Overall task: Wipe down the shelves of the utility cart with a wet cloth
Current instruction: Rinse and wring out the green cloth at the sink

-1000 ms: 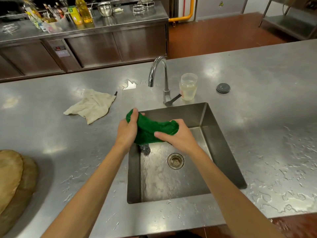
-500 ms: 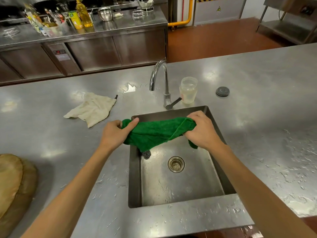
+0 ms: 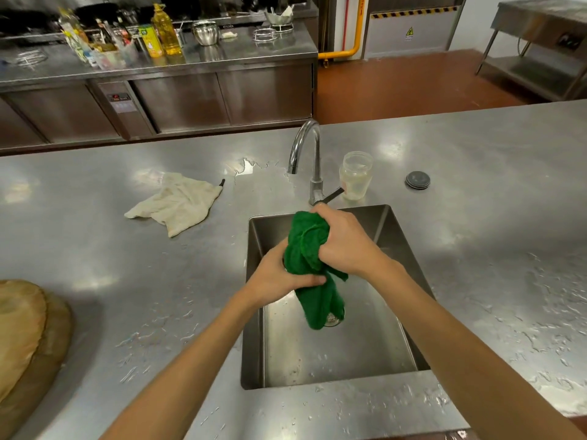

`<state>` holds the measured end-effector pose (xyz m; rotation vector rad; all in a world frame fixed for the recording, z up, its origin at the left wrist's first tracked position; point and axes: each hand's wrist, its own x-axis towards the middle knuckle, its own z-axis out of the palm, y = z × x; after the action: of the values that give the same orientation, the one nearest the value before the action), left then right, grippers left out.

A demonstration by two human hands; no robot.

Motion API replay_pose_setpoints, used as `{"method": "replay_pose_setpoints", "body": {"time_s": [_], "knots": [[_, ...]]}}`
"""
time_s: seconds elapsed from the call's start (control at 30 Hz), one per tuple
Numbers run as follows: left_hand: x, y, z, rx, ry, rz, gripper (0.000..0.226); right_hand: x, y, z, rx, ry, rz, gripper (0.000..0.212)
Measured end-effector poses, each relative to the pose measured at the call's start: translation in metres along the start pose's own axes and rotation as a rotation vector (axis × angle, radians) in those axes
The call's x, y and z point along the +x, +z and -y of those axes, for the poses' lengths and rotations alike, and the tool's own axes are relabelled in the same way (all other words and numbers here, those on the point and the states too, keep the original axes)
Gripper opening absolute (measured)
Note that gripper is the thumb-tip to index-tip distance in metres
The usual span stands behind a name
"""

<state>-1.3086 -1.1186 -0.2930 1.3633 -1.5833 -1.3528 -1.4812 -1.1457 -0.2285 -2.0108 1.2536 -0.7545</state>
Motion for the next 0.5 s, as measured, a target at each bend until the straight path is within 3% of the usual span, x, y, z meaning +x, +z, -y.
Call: {"method": "replay_pose_setpoints", "body": {"time_s": [0.17,0.3,0.4,0.5], "knots": [[0.006,-0.008,-0.006,0.117,-0.027,-0.289,0.038,-0.007,-0.008,-0.021,-0.133,0.110,-0.053,0.043],[0.005,-0.011,-0.018,0.067,0.018,-0.351,0.030,-0.017,-0.001,-0.028,-0.129,0.199,0.112,0.092],[0.004,-0.016,-0.025,0.046,0.029,-0.366,0.036,-0.018,0.008,-0.019,0.113,0.205,0.280,0.122],[0.001,-0.021,-0.030,-0.042,-0.001,-0.367,0.043,-0.010,0.019,-0.009,0.496,0.178,0.278,0.118]]}}
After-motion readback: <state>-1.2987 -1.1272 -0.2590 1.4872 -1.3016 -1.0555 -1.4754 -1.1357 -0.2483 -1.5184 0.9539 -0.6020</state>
